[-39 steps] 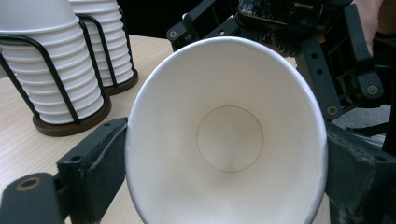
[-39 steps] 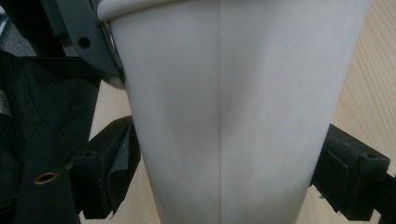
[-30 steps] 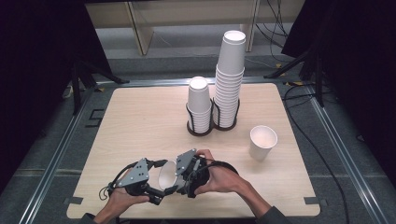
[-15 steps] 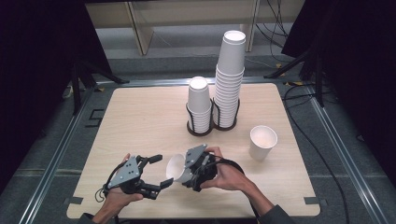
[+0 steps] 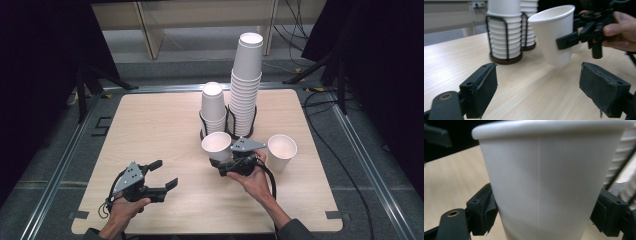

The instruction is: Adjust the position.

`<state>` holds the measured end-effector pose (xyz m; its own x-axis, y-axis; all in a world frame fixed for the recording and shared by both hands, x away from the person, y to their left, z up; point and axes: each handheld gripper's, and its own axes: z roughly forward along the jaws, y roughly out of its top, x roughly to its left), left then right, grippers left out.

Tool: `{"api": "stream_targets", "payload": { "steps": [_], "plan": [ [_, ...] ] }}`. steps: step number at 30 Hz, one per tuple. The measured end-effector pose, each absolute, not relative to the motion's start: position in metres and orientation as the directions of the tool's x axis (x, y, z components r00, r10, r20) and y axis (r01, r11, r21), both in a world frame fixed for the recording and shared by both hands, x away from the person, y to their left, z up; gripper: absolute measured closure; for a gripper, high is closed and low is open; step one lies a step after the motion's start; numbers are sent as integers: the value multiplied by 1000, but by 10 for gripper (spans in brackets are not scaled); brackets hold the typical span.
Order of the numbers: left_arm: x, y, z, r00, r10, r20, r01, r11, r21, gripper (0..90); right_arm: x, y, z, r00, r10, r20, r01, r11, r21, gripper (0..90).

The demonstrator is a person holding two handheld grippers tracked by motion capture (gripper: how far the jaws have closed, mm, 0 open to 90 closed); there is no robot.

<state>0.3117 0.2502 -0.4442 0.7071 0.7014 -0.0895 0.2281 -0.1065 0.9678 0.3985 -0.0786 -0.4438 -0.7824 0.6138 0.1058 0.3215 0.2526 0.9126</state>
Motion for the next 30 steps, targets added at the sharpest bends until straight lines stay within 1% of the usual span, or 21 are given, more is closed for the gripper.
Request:
{"api": "stream_targets", "payload": {
  "steps": [1,2,3,5,6,10,11,13,16,17,18,19,21,22,23,25,29,30],
  "plan": [
    [313,252,-445,695,713,-91,241,-111,964,147,399,-80,-445,-769,630,109,332,248,910,190],
    [314,254,-447,676,731,-93,253,-111,961,148,402,-82,-447,-765,637,98,317,240,917,190],
    [315,254,-448,667,738,-104,258,-98,961,148,403,-83,-450,-750,653,104,320,221,922,189],
    [317,258,-450,634,765,-114,284,-93,954,148,405,-84,-454,-744,653,140,345,196,918,189],
    [317,259,-451,620,775,-119,296,-91,951,148,405,-86,-455,-730,670,132,345,196,918,189],
    [318,261,-452,600,790,-130,312,-82,947,147,411,-88,-462,-726,675,134,343,186,921,188],
    [319,261,-453,603,787,-131,311,-80,947,148,412,-89,-463,-718,687,115,336,198,921,188],
    [319,261,-453,603,788,-126,312,-88,946,147,412,-88,-464,-714,683,155,365,173,915,187],
    [319,260,-454,609,783,-123,315,-97,944,147,415,-89,-467,-714,690,118,337,191,922,187],
    [319,260,-454,611,782,-120,314,-101,944,147,415,-89,-467,-712,692,118,344,198,918,187],
    [318,260,-454,612,782,-116,314,-106,943,147,416,-90,-469,-701,706,101,332,197,923,187],
    [319,260,-454,615,780,-117,310,-103,945,147,417,-90,-470,-702,702,117,340,186,922,187],
    [320,259,-455,616,778,-123,307,-94,947,148,418,-93,-470,-694,714,93,329,200,923,186],
    [319,259,-454,610,784,-118,317,-106,942,147,419,-93,-471,-698,706,120,343,182,922,186],
    [319,259,-454,609,785,-117,318,-106,942,147,421,-94,-472,-695,711,103,326,184,927,186],
    [320,259,-456,618,777,-122,303,-92,948,147,420,-95,-471,-684,722,106,336,183,924,186],
    [319,260,-454,611,783,-114,316,-109,943,147,423,-95,-474,-680,722,129,350,165,922,185],
    [320,259,-456,618,776,-123,305,-92,948,147,423,-95,-475,-677,724,129,351,163,922,185]
  ]
}}
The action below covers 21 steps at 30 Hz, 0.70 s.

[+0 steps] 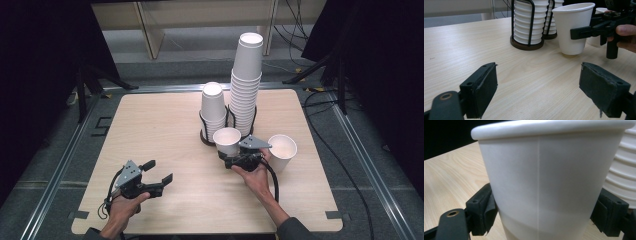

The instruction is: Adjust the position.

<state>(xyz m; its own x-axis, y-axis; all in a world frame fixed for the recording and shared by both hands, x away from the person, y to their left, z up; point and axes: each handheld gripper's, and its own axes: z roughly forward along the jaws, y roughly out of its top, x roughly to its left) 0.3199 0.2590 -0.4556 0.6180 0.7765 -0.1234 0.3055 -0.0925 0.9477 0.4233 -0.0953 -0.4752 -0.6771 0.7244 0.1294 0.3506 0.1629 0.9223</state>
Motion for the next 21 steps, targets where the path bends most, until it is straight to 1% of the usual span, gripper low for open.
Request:
{"api": "stream_targets", "payload": {
  "steps": [1,2,3,5,9,10,12,15,17,18,21],
  "plan": [
    [319,259,-455,614,780,-121,309,-97,946,147,425,-96,-476,-671,733,107,335,172,926,185],
    [319,259,-454,609,784,-117,318,-107,942,148,424,-95,-477,-675,726,132,352,160,922,185],
    [319,260,-454,609,785,-116,317,-107,942,147,424,-96,-476,-667,737,114,349,174,921,184],
    [320,259,-456,617,778,-121,304,-94,948,147,426,-95,-479,-663,737,131,353,153,923,184],
    [319,260,-454,610,784,-116,318,-108,942,147,426,-92,-482,-674,727,133,362,168,917,182],
    [319,259,-455,610,783,-116,318,-108,942,147,426,-93,-482,-669,735,112,357,185,916,182],
    [320,259,-456,622,773,-123,305,-96,947,148,428,-91,-484,-674,729,120,357,179,917,181],
    [320,258,-456,627,770,-120,301,-98,949,148,428,-92,-484,-673,733,99,340,187,922,181],
    [320,258,-456,627,770,-119,300,-98,949,147,427,-91,-484,-673,730,116,352,179,919,181],
    [320,259,-456,626,771,-118,301,-100,948,147,428,-91,-485,-676,730,104,339,183,923,180],
    [319,259,-454,617,778,-118,313,-104,944,147,426,-90,-484,-677,725,128,359,173,917,179]
  ]
}}
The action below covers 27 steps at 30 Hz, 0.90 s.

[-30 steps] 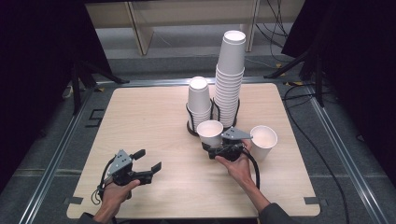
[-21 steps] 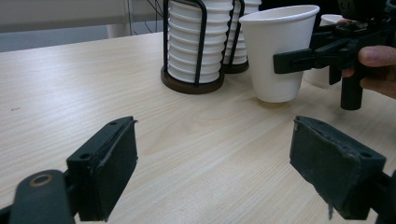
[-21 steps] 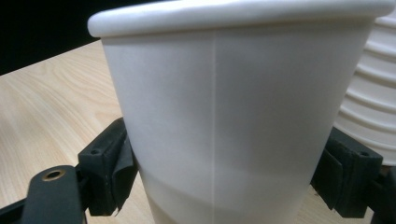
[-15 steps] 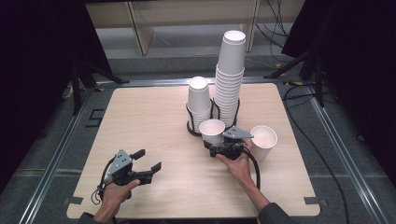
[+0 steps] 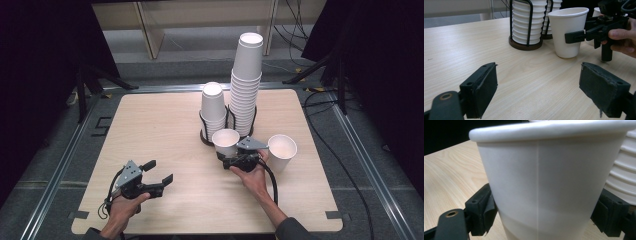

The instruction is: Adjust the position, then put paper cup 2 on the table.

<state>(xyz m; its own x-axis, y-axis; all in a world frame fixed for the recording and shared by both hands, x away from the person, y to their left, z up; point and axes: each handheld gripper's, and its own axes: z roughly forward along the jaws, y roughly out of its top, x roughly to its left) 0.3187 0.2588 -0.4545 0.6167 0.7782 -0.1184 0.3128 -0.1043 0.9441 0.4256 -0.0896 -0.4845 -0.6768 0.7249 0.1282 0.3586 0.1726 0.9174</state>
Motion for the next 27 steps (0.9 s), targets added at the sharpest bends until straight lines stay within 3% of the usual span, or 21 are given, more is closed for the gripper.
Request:
{"api": "stream_targets", "payload": {
  "steps": [5,12,27],
  "plan": [
    [318,260,-454,618,778,-116,311,-105,945,147,420,-88,-485,-661,736,146,381,161,910,176],
    [319,260,-454,618,778,-115,311,-108,944,147,415,-90,-485,-671,736,89,374,233,898,171],
    [319,260,-454,627,770,-119,299,-97,949,147,408,-93,-482,-665,733,141,433,225,873,152]
  ]
}}
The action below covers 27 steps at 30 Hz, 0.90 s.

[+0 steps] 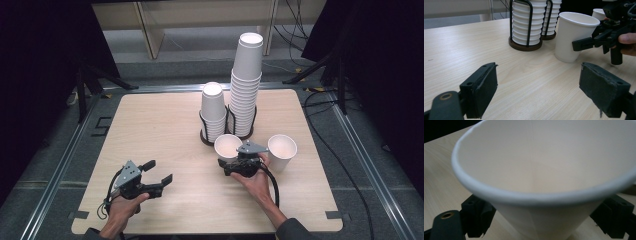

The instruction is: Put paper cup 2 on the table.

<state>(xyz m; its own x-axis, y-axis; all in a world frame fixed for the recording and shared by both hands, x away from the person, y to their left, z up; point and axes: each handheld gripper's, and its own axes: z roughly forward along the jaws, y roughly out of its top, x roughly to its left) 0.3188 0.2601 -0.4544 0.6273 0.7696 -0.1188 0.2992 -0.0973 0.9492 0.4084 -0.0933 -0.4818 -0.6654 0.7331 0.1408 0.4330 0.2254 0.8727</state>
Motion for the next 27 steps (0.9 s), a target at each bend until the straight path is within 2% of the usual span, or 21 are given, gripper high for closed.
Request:
{"api": "stream_targets", "payload": {
  "steps": [9,20,27],
  "plan": [
    [318,261,-454,623,773,-117,307,-104,946,147,391,-104,-479,-626,762,164,518,249,818,154],
    [317,261,-454,624,773,-116,307,-105,946,147,357,-117,-464,-653,748,116,483,294,825,154],
    [315,258,-458,631,768,-111,317,-125,940,147,340,-125,-459,-672,726,144,492,293,820,155]
  ]
}}
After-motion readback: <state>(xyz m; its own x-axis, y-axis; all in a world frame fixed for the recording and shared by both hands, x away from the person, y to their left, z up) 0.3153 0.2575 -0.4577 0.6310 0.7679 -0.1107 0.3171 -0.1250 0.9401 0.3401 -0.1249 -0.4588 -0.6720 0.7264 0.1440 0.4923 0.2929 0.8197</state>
